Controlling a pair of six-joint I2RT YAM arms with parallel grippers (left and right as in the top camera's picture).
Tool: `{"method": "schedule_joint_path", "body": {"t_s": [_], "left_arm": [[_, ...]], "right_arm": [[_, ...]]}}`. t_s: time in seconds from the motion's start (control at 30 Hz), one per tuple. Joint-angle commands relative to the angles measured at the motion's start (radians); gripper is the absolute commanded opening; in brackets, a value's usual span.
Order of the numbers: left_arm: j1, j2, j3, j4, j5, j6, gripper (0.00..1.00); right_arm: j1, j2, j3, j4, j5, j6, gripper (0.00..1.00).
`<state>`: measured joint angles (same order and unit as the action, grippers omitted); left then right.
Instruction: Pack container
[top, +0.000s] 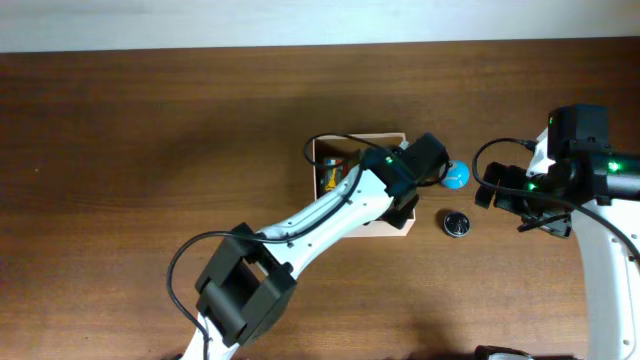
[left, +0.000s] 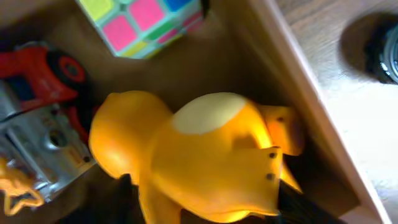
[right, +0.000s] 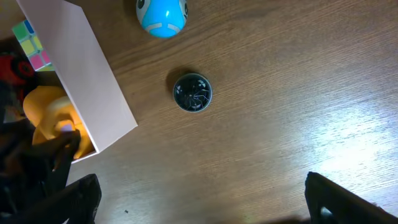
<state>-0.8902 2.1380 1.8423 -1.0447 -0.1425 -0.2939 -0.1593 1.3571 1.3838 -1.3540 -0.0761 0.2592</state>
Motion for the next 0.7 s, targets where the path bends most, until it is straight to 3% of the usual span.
{"method": "schedule_joint_path", "body": {"t_s": [0.0,0.27,0.67], "left_arm": [[0.011,-0.018,0.027,-0.026,0.002,-0.004,0.71],[0.054,-0.113,0.084,-0.074,-0.042,0.004,0.95],[0.251,-0.295,0.086,-0.13,-0.043,0.027,0.98]], "right_arm": [[-0.005,-0.002,0.013,0.002,0.008,0.005,0.99],[-0.005,-0.002,0.013,0.003,0.008,0.005,0.99],[-0.005,-0.002,0.013,0.018,0.009,0.003,0.99]]}}
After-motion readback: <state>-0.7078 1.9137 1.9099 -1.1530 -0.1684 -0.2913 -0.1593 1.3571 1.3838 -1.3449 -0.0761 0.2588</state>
